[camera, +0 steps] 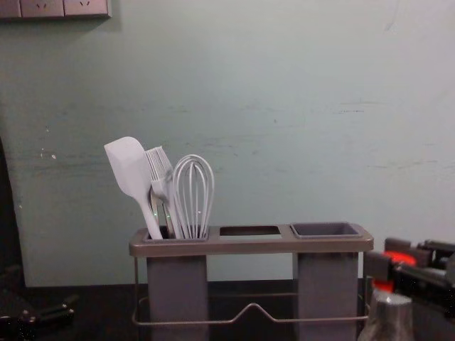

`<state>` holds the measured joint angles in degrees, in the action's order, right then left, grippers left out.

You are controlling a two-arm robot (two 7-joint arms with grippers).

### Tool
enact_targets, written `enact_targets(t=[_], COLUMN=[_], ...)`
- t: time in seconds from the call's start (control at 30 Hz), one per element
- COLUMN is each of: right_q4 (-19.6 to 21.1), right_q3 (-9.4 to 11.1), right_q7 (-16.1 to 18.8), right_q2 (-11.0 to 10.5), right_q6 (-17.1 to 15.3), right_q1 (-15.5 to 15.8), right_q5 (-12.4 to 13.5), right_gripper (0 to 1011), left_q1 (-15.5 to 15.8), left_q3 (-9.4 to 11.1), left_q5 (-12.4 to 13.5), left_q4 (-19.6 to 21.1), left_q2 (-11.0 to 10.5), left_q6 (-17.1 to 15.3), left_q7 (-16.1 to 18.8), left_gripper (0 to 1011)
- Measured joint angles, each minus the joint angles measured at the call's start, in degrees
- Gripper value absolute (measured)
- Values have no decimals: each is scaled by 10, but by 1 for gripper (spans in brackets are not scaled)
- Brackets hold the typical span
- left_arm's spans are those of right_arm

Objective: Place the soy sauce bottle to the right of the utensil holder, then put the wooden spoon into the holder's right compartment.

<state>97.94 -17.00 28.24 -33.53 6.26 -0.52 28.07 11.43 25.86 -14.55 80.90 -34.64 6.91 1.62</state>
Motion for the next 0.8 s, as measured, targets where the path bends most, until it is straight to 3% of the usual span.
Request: enact_targets(t=[0.43, 0.8], right_q4=[41, 23], right_q3=[48, 80], right_q7=[-2, -13], right_q2=[-15, -16], right_q6=[4, -4], right_q1=[32, 21], right_q5=[8, 13], right_gripper=[381, 381], left_q1=[0, 0], left_q3=[0, 0], left_q5=[0, 0], left_q4=[0, 0], left_q2=[0, 0], left_q6=[0, 0], left_q7=[0, 0], left_gripper=[1005, 1005])
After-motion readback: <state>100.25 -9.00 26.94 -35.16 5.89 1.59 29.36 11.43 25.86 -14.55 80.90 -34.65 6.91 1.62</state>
